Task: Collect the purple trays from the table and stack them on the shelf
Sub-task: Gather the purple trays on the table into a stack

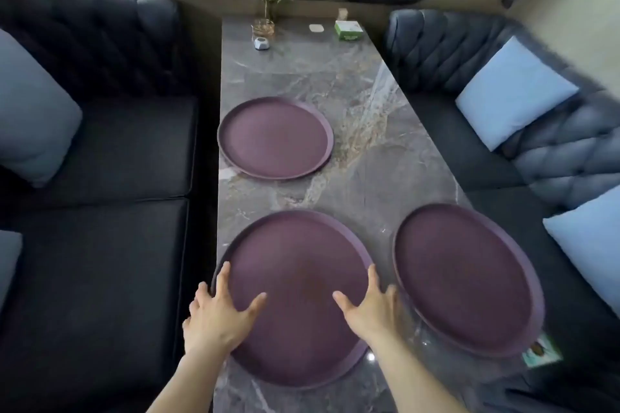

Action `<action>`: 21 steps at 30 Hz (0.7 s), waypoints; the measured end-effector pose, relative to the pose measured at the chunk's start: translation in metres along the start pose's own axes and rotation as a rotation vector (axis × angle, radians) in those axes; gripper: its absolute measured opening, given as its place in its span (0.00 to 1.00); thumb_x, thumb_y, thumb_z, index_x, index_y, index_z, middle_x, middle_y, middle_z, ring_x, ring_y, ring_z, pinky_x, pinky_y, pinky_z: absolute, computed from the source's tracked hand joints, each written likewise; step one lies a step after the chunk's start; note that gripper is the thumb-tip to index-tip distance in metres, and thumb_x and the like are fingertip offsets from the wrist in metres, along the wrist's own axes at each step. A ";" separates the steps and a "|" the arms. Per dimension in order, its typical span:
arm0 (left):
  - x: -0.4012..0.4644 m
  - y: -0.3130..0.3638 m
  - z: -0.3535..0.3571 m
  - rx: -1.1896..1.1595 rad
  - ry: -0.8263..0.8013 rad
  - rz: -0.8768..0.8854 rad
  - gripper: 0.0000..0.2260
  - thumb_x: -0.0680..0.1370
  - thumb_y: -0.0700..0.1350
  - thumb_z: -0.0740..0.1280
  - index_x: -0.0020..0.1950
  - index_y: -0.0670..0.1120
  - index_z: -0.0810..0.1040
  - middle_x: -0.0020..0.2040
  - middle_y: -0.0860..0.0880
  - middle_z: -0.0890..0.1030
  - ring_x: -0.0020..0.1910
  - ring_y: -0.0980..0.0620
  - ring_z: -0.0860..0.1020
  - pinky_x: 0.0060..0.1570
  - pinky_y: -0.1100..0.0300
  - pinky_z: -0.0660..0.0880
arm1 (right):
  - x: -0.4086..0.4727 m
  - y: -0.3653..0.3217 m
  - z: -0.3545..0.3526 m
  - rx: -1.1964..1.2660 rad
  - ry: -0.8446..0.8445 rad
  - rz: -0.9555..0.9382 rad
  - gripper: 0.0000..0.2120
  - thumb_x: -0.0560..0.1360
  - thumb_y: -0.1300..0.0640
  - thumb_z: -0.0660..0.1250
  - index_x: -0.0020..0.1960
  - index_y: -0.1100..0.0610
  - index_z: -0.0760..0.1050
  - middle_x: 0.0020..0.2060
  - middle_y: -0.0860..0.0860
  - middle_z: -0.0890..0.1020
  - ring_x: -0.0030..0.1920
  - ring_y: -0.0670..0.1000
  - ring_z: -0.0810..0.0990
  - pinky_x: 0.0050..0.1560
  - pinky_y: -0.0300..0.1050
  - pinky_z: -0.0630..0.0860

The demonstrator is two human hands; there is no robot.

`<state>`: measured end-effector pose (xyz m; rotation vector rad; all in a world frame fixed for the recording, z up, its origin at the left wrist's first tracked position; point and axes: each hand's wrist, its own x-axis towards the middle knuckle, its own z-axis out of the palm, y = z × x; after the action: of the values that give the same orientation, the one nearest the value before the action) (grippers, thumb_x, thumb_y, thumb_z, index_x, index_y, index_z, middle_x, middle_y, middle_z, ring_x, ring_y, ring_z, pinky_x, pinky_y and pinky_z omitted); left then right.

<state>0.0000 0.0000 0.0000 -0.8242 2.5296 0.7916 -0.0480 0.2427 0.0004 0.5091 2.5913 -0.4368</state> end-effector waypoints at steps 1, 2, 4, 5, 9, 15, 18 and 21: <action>0.002 -0.002 0.002 -0.027 -0.030 -0.015 0.48 0.67 0.77 0.60 0.81 0.62 0.44 0.80 0.39 0.58 0.76 0.38 0.62 0.69 0.41 0.66 | 0.002 0.002 0.003 0.040 -0.022 0.016 0.50 0.73 0.29 0.65 0.84 0.45 0.44 0.75 0.59 0.67 0.74 0.60 0.71 0.67 0.56 0.73; 0.004 -0.004 0.005 -0.056 -0.024 -0.020 0.48 0.67 0.75 0.62 0.81 0.61 0.45 0.79 0.39 0.60 0.76 0.38 0.63 0.69 0.42 0.67 | 0.004 0.004 0.005 0.087 -0.033 0.030 0.49 0.74 0.32 0.67 0.85 0.46 0.44 0.74 0.59 0.68 0.73 0.60 0.72 0.66 0.55 0.73; 0.006 -0.009 0.011 -0.121 -0.021 -0.028 0.48 0.68 0.71 0.67 0.81 0.60 0.47 0.77 0.39 0.61 0.75 0.38 0.62 0.67 0.42 0.69 | 0.006 0.010 0.010 0.157 -0.035 0.049 0.49 0.75 0.37 0.70 0.85 0.50 0.46 0.74 0.58 0.69 0.73 0.60 0.73 0.67 0.55 0.74; 0.007 -0.010 0.015 -0.151 -0.005 -0.030 0.48 0.68 0.70 0.69 0.81 0.59 0.48 0.76 0.39 0.62 0.75 0.38 0.62 0.67 0.42 0.69 | 0.008 0.011 0.012 0.166 -0.018 0.063 0.49 0.75 0.40 0.71 0.85 0.52 0.48 0.74 0.58 0.69 0.73 0.60 0.72 0.67 0.55 0.74; 0.014 -0.016 0.019 -0.227 0.038 -0.112 0.53 0.66 0.62 0.76 0.82 0.55 0.48 0.72 0.39 0.64 0.72 0.37 0.65 0.63 0.42 0.71 | 0.019 0.019 0.010 0.127 -0.026 0.188 0.41 0.75 0.47 0.76 0.81 0.57 0.60 0.73 0.58 0.71 0.70 0.62 0.77 0.64 0.57 0.76; 0.015 -0.028 0.024 -0.206 0.077 -0.219 0.46 0.64 0.52 0.80 0.77 0.47 0.62 0.68 0.40 0.65 0.65 0.36 0.72 0.57 0.42 0.75 | 0.022 0.046 0.012 0.074 0.022 0.216 0.15 0.73 0.62 0.73 0.58 0.53 0.75 0.54 0.52 0.84 0.48 0.59 0.86 0.51 0.51 0.84; 0.011 -0.022 0.021 -0.227 0.127 -0.227 0.41 0.61 0.49 0.81 0.70 0.47 0.67 0.65 0.40 0.67 0.60 0.35 0.75 0.55 0.41 0.76 | 0.020 0.053 0.005 0.069 0.022 0.208 0.14 0.74 0.62 0.72 0.55 0.52 0.74 0.50 0.51 0.85 0.45 0.58 0.88 0.48 0.46 0.82; 0.010 -0.010 0.015 -0.239 0.152 -0.214 0.40 0.60 0.49 0.82 0.68 0.48 0.68 0.64 0.40 0.68 0.57 0.35 0.76 0.55 0.41 0.76 | 0.019 0.056 -0.007 0.133 0.039 0.203 0.15 0.74 0.63 0.73 0.57 0.52 0.74 0.47 0.50 0.82 0.44 0.56 0.85 0.45 0.48 0.82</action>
<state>0.0014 -0.0019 -0.0208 -1.2529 2.4483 1.0049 -0.0424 0.3002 -0.0146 0.8246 2.5253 -0.5359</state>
